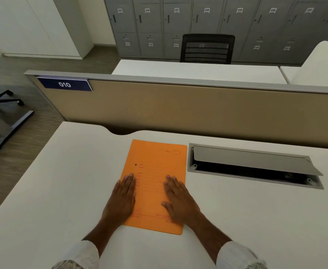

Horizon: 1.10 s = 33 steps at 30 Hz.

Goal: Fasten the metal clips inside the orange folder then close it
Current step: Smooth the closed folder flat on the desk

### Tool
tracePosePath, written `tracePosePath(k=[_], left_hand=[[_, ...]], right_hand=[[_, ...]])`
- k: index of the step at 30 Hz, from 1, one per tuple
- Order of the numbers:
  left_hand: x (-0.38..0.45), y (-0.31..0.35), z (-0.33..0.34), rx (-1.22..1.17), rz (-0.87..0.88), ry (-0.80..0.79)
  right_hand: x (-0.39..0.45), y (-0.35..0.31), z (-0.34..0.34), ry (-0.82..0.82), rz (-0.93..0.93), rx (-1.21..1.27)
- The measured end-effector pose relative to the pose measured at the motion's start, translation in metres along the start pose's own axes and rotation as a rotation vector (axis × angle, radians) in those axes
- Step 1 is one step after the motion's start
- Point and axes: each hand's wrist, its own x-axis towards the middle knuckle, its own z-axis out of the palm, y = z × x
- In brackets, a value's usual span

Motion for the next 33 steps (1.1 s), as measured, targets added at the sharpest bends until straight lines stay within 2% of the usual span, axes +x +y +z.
tracePosePath(k=[9, 20, 28, 33], left_hand=[[0.047, -0.011, 0.0, -0.001, 0.014, -0.044], [0.063, -0.013, -0.004, -0.053, 0.013, -0.066], [0.029, 0.019, -0.002, -0.151, -0.059, -0.023], [-0.006, 0.065, -0.003, -0.202, -0.071, -0.042]], right_hand=[[0.036, 0.024, -0.017, -0.019, 0.02, -0.006], [0.047, 0.025, -0.024, -0.005, 0.054, 0.006], [0.01, 0.006, -0.007, 0.125, 0.105, 0.052], [-0.038, 0.003, 0.0, 0.131, 0.188, 0.063]])
